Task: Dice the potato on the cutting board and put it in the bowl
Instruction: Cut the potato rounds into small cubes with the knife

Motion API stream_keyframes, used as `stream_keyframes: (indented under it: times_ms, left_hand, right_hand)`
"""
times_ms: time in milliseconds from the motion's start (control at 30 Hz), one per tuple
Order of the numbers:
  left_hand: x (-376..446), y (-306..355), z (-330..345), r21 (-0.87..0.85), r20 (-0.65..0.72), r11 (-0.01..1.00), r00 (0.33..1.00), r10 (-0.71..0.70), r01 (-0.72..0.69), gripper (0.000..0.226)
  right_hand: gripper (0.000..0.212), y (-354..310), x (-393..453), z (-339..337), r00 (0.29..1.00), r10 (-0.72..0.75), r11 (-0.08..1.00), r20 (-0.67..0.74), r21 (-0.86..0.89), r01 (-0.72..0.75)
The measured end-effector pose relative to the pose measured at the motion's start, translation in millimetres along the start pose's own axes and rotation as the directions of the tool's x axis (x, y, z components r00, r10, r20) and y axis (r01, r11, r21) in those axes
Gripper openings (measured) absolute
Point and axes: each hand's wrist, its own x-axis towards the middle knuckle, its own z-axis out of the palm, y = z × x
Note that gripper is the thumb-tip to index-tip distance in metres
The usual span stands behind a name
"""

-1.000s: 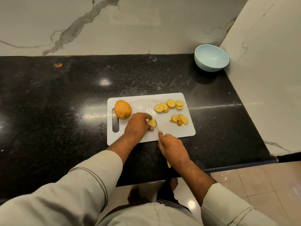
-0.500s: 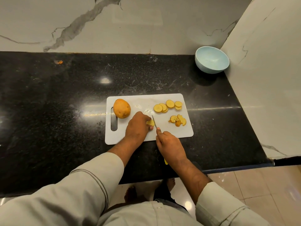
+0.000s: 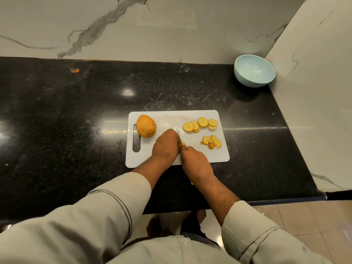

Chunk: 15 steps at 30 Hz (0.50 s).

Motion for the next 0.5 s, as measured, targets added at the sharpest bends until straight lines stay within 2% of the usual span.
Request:
stream_keyframes:
  times_ms: [200,333,500]
  left_hand:
    - [2.5,1.9,-4.2,0.039,0.024,0.999,1.0,0.02,-0.021,0.013]
    - [3.4,1.8,-2.6,0.035,0.033,0.999,0.999,0.04,-0.041,0.02]
    - [3.8,-2.0,-0.9,-0.006,0.023,0.998,0.998,0.057,-0.057,0.022]
  right_hand:
    - [0.036,0.4,-0.5,-0.5,0.999,0.03,0.999,0.045,0.038,-0.031]
    - [0.05,4.5,-16.0,7.1,0.999,0.036,0.999,0.033,-0.001,-0.036]
    - [0.053,8.2,-40.6,14.6,0.997,0.018,1.0,0.075,-0.005,-0.017]
